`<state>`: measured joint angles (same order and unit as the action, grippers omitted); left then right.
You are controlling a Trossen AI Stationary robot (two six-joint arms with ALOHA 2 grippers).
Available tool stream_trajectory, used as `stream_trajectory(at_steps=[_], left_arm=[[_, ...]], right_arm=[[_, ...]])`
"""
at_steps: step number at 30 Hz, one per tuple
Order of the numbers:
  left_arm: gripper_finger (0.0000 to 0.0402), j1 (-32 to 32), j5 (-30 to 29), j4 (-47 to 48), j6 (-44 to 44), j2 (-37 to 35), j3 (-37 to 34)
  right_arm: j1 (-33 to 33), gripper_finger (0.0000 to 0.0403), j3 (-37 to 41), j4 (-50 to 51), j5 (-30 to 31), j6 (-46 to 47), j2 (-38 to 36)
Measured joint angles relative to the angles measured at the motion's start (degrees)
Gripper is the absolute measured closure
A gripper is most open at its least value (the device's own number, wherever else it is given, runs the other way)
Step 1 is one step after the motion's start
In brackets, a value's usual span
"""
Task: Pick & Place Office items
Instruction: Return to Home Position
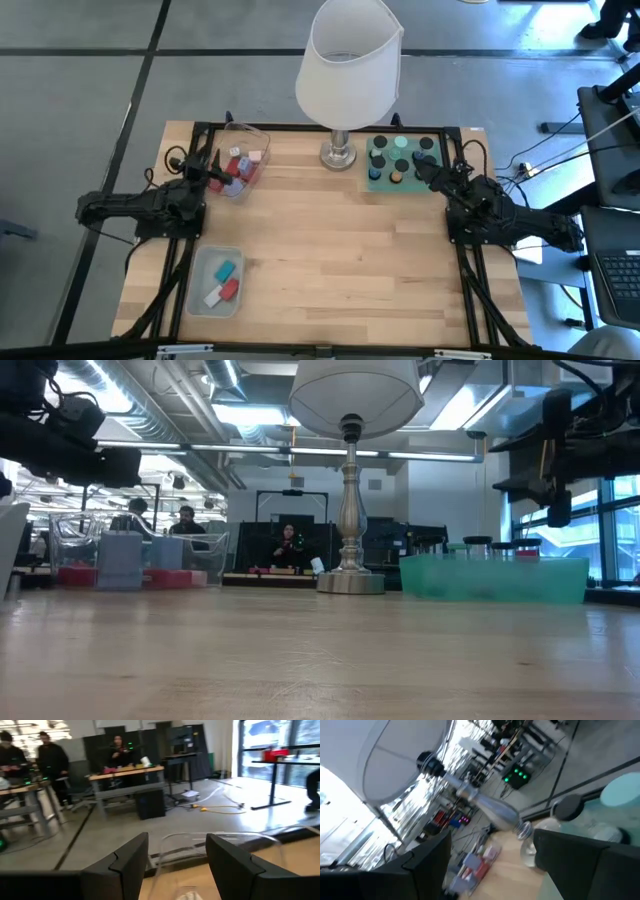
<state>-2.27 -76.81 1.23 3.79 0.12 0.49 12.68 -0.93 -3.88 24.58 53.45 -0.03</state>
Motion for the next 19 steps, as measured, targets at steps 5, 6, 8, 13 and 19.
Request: stream_trajectory(at_steps=[5, 6, 8, 13, 19], left_arm=[[0.0206, -2.89, -0.01, 0.00, -0.02, 0.00, 0.00], [0.0206, -3.12, -0.01, 0.00, -0.02, 0.00, 0.00], [0.0206, -3.39, -0.01, -0.02, -0.02, 0.00, 0.00], [0.0206, -3.49, -0.02, -0.02, 0.00, 0.00, 0.00], [0.0206, -3.49, -0.01, -0.02, -0.02, 0.00, 0.00]], right_arm=[[1.86, 0.0115, 0.00, 0.00, 0.00, 0.02, 0.00], [1.89, 0.0115, 0.00, 0.00, 0.00, 0.00, 0.01], [1.86, 0.0115, 0.00, 0.00, 0.00, 0.01, 0.02], [1.86, 0.0115, -0.01, 0.00, 0.00, 0.01, 0.02], [1.86, 0.0115, -0.02, 0.00, 0.00, 0.00, 0.02]])
